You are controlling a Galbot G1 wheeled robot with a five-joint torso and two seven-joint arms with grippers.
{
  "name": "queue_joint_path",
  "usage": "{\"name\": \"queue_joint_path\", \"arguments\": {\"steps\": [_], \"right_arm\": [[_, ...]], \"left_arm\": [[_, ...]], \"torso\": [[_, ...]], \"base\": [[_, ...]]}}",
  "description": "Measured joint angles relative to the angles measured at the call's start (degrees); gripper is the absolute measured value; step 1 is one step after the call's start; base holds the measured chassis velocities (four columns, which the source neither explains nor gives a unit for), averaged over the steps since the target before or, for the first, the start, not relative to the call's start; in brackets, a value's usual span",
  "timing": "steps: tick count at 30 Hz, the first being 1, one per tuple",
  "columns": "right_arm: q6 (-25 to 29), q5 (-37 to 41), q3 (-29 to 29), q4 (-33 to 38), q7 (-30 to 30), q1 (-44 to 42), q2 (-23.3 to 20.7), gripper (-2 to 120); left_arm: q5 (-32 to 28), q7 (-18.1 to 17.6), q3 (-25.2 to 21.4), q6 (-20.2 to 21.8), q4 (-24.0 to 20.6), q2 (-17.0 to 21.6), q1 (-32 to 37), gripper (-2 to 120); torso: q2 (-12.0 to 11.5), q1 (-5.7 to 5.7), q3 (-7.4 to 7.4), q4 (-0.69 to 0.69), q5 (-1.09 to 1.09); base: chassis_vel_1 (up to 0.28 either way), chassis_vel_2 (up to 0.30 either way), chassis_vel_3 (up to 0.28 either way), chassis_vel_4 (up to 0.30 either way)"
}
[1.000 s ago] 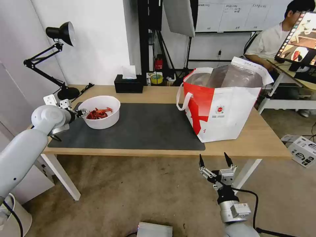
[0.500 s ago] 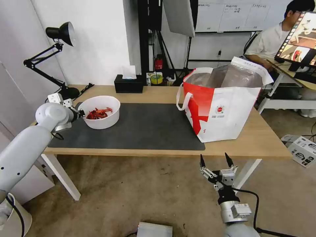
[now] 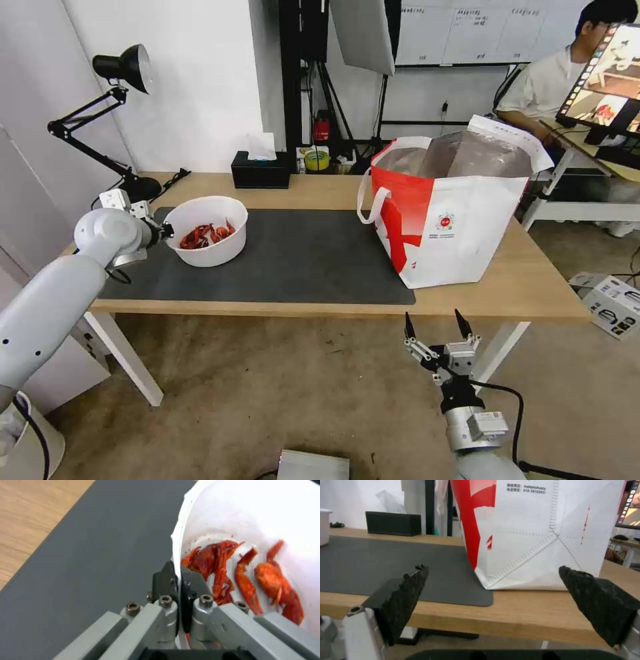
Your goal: Pick up the trash from the table and place it into the takeout bag.
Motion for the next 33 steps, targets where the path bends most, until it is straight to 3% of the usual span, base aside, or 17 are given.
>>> {"name": "queue_joint_path", "arguments": {"steps": [6, 17, 27, 33], "right_arm": [[0.0, 0.0, 0.0, 0.1, 0.0, -0.1, -0.1, 97], [0.0, -0.1, -0.1, 0.5, 0.0, -0.2, -0.1, 97], [0.0, -0.3, -0.1, 0.8, -0.1, -0.6, 0.1, 97], [0.0, -0.3, 0.1, 0.8, -0.1, -0.8, 0.3, 97]], "left_arm": [[-0.7, 0.0, -1.9, -0.1, -2.8, 0.4, -0.6, 0], [-8.1, -3.3, -3.2, -0.3, -8.8, 1.0, -5.2, 0], [-19.7, -9.9, 2.1, -0.4, -9.4, -3.0, -15.6, 0], [-22.5, -11.4, 5.1, -0.4, -7.4, -6.3, -22.2, 0]], "torso": [[0.0, 0.00, 0.00, 0.00, 0.01], [0.0, 0.00, 0.00, 0.00, 0.02], [0.0, 0.00, 0.01, -0.01, 0.02], [0.0, 0.00, 0.01, -0.02, 0.03]], "base": [[0.000, 0.000, 0.000, 0.000], [0.000, 0.000, 0.000, 0.000], [0.000, 0.000, 0.000, 0.000], [0.000, 0.000, 0.000, 0.000]]}}
